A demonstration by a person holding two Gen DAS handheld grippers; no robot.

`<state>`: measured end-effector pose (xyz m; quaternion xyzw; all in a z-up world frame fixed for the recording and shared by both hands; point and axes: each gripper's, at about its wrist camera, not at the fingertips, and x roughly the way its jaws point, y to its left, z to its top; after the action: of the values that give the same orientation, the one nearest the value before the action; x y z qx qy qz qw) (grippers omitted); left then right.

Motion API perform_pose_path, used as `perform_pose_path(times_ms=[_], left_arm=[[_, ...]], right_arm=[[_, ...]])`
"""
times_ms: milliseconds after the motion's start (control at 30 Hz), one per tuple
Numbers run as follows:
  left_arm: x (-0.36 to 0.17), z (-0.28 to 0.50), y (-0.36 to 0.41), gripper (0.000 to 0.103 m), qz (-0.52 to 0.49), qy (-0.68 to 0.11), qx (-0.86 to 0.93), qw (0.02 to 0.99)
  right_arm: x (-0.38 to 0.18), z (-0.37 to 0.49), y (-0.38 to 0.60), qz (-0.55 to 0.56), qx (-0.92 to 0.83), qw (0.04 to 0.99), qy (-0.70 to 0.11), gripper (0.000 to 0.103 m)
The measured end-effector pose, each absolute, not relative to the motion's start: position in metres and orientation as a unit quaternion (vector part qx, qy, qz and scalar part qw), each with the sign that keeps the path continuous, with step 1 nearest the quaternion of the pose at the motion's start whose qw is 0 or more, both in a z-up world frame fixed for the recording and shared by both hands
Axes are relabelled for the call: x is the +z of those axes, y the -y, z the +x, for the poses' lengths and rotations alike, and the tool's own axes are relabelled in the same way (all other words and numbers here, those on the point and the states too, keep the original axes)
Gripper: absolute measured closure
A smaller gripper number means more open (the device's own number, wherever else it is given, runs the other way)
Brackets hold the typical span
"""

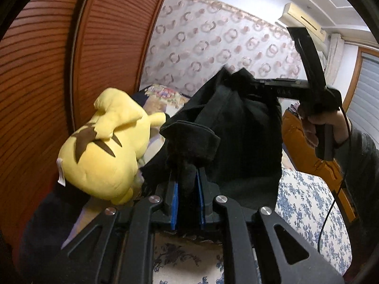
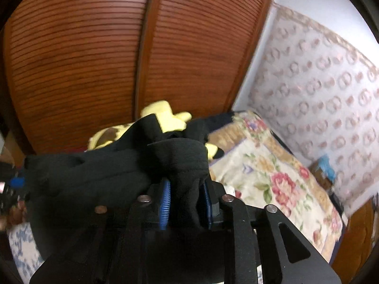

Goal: Fold small clothes
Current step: 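Lay the folded shirt on the studded cushion beside the plush toy and open both grippers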

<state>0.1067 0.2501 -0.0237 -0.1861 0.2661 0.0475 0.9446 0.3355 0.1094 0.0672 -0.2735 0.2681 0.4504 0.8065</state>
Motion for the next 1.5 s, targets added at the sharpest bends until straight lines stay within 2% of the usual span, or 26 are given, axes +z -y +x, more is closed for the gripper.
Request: perform_pose_path(times_ms=[33,100,133,400,633,700,767,800,833,1233,1500], left_arm=[[-0.025,0.106,-0.251,0.091,-0.187,-0.267,0.048,0.944],[-0.026,0.107,-0.253,0.09,-0.189,-0.266,0.052,0.944],[-0.026,0.107,-0.254,0.09,-0.192,-0.265,0.051,0.944],[-0.02,0.103,-0.252,0.086,-0.182,-0.264,0.05,0.946],[-0.011,0.098,-0.253,0.078,-0.158,-0.255,0.063,0.952],[-0.006,0.096,-0.254,0.064,-0.152,-0.25,0.067,0.954],[-0.002,0.095,-0.256,0.058,-0.149,-0.244,0.067,0.956],[0.0,0.095,-0.257,0.049,-0.147,-0.242,0.066,0.957],[0.002,0.095,-0.259,0.044,-0.146,-0.239,0.067,0.958],[0.008,0.105,-0.258,0.038,-0.111,-0.254,0.098,0.956],[0.002,0.102,-0.25,0.038,-0.102,-0.263,0.1,0.954]], right_arm=[[0.067,0.338,-0.109,-0.267,0.441,0.814,-0.269,0.064],[0.066,0.341,-0.1,-0.245,0.437,0.822,-0.272,0.042],[0.067,0.341,-0.094,-0.235,0.434,0.827,-0.269,0.04],[0.055,0.318,-0.077,-0.199,0.467,0.814,-0.284,0.04],[0.005,0.323,-0.093,-0.21,0.465,0.795,-0.329,0.039],[-0.009,0.331,-0.096,-0.204,0.462,0.792,-0.342,0.039],[-0.019,0.34,-0.097,-0.184,0.457,0.794,-0.356,0.039],[-0.021,0.342,-0.098,-0.182,0.457,0.794,-0.356,0.039],[-0.023,0.341,-0.099,-0.185,0.458,0.795,-0.353,0.039],[-0.014,0.332,-0.089,-0.181,0.444,0.809,-0.341,0.036],[-0.003,0.308,-0.072,-0.174,0.437,0.82,-0.328,0.017]])
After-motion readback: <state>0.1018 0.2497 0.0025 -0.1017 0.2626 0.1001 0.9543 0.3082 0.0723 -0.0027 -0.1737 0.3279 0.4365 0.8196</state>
